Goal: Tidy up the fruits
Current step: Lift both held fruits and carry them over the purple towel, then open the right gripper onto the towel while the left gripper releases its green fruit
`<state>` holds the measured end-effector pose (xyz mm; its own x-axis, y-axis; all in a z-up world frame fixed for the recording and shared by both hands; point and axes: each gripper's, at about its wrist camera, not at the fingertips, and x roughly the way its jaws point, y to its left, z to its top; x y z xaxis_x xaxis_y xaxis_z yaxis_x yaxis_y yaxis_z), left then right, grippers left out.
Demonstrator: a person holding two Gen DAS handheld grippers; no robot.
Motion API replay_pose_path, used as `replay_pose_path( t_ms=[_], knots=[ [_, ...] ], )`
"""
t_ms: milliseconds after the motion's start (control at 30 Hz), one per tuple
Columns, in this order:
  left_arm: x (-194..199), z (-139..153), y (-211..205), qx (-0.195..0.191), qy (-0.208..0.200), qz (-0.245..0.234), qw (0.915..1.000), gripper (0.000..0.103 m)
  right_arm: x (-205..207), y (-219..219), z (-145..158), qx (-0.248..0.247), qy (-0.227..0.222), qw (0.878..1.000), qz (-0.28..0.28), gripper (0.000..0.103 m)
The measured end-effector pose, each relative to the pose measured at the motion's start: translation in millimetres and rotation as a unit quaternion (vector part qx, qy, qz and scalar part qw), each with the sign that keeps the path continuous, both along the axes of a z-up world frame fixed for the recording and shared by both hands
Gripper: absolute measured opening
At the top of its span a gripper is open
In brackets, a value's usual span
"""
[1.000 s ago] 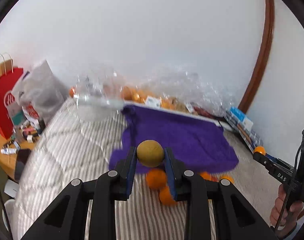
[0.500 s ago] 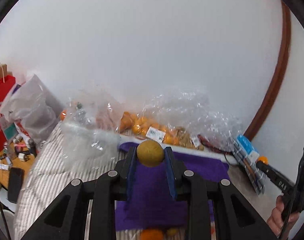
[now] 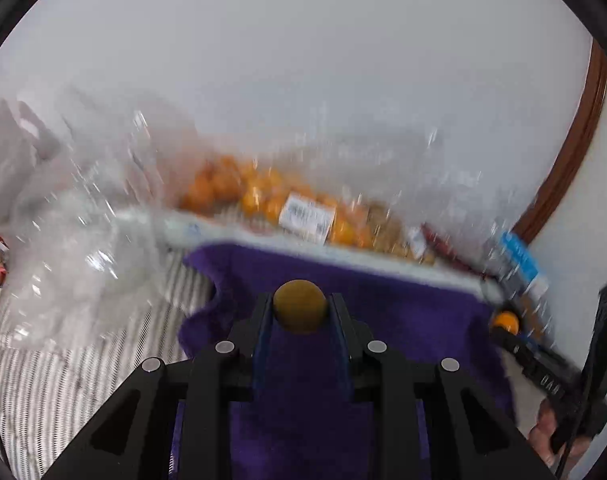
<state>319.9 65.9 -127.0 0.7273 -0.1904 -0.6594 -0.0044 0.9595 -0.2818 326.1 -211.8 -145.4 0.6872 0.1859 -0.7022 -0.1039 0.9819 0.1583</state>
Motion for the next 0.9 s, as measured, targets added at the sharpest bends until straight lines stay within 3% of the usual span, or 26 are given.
replay_pose_path(
  t_ms=[133,500,567,700,900],
  knots=[
    [9.6,-19.8,-8.7,0.006,0.040,-0.019,0.9990,0.027,8.6,5.4,-17.6,-0.004,0.030,0.999,0.015,0.036],
    [18.7,-31.2,-13.1,0.019,0.081,-0.017,0.9964,0.027,14.5,8.6,-41.9,-0.008,0.066,0.998,0.019,0.036],
    [18.9,-29.4,-13.9,0.024,0.078,-0.015,0.9965,0.027,13.3,9.1,-41.8,-0.011,0.064,0.998,0.018,0.041],
    [18.7,-29.5,-14.4,0.031,0.079,-0.014,0.9963,0.027,7.8,9.1,-34.3,-0.009,0.046,0.999,0.013,0.059],
    [16.1,-26.0,-12.5,0.040,0.072,-0.010,0.9966,0.034,-7.7,15.1,-7.3,-0.041,0.000,0.999,0.001,0.060]
  ],
)
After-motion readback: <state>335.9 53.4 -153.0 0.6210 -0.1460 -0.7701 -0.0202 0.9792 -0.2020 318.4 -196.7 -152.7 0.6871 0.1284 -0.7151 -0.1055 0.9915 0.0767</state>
